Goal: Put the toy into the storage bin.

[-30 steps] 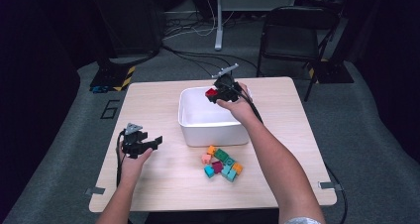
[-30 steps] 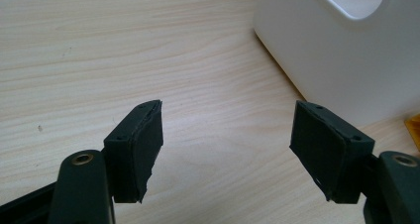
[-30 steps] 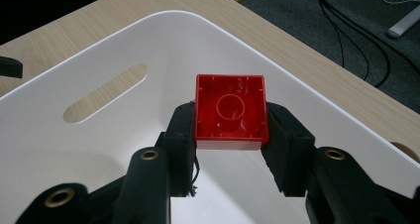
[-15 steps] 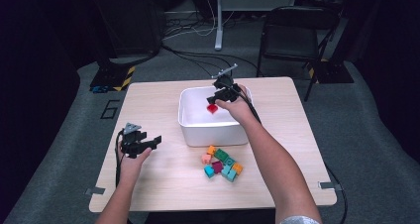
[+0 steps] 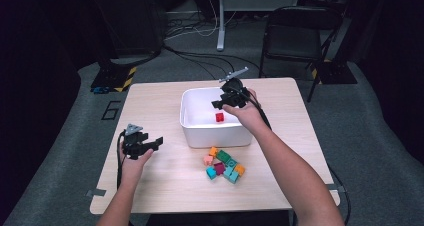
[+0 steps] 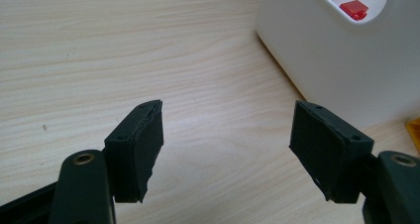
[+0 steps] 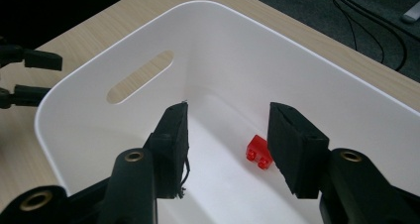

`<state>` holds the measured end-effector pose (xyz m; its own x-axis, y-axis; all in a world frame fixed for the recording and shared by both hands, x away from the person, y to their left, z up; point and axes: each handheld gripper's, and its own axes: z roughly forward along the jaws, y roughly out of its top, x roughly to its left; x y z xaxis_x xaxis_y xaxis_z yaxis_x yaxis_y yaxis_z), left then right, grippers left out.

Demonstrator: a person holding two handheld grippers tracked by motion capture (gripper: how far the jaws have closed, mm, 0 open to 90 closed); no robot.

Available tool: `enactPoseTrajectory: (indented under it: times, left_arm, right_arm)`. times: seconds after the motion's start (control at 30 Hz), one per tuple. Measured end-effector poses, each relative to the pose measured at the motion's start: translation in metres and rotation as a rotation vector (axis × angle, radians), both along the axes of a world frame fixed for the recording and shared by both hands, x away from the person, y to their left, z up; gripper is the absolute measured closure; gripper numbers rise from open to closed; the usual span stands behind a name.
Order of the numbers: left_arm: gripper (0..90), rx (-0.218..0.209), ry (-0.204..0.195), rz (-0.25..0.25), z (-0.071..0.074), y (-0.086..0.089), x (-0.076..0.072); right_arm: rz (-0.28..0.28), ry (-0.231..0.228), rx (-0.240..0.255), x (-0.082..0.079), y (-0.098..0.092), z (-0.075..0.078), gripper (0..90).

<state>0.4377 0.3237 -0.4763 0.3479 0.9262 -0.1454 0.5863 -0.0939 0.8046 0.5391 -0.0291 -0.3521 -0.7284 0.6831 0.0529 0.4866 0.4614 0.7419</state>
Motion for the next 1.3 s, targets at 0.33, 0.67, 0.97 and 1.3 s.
enactPoseTrajectory:
  times: [0.33,0.67,0.97,1.3]
  left_arm:
    - [29.2,0.010,0.007,0.000,-0.001,-0.001,0.000]
    - [29.5,0.014,0.006,-0.004,-0.001,-0.002,0.000]
    - [29.9,0.008,0.001,-0.002,-0.001,-0.002,-0.001]
    - [30.0,0.012,0.002,-0.005,-0.001,-0.003,-0.001]
  right_arm:
    - [0.024,-0.030,0.055,-0.036,-0.020,0.015,49.3]
    - [0.064,-0.052,0.045,-0.073,-0.028,0.011,49.3]
    - [0.094,-0.057,0.048,-0.101,-0.029,-0.003,49.7]
    - [0.095,-0.076,0.031,-0.125,-0.033,-0.028,51.2]
